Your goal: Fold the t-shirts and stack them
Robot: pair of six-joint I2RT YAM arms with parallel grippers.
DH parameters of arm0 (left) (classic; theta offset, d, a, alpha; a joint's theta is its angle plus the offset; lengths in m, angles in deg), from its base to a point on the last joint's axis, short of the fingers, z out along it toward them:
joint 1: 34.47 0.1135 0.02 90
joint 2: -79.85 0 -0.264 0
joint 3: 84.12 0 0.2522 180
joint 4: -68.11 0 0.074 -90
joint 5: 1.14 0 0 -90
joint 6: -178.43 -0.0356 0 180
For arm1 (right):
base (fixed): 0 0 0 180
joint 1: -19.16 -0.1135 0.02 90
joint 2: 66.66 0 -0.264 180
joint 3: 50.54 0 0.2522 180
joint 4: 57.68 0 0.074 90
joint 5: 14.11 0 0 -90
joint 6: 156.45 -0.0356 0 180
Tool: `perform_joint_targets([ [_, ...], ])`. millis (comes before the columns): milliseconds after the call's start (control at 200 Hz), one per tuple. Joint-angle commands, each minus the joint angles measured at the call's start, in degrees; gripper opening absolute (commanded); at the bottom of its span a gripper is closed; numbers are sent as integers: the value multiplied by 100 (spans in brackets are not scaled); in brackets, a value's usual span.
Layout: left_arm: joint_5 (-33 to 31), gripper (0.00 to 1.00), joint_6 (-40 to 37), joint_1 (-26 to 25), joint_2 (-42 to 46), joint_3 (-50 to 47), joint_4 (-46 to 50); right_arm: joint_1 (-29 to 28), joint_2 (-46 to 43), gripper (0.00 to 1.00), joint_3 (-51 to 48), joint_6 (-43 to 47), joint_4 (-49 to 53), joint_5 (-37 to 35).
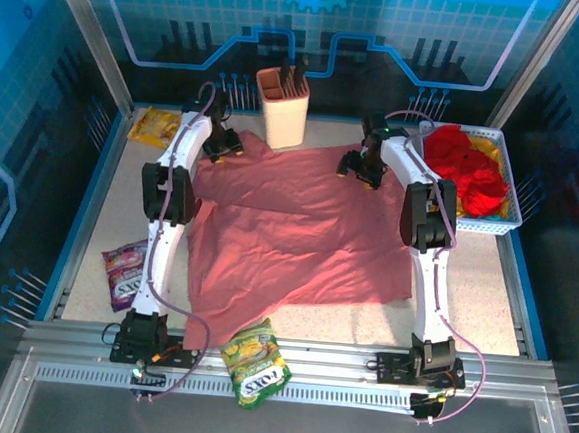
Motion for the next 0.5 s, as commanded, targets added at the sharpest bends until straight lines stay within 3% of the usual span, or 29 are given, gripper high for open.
perform_joint_targets([
  [0,231,55,-32,20,38,215,-505,87,252,76,-17,-225,-170,127],
  [170,269,59,-87,-69,924,-260,-580,34,-470,84,-604,123,-741,11],
  [245,125,59,-86,-150,1607,-1011,-722,-6,-1012,88,-939,271,-870,-72],
  [295,28,59,-33,-216,2024,-1538,-760,-40,-1368,100,-1234,327,-960,-140],
  [495,-137,58,75,-511,3615,-4120,-1520,-153,-2939,100,-2864,446,-1609,98],
])
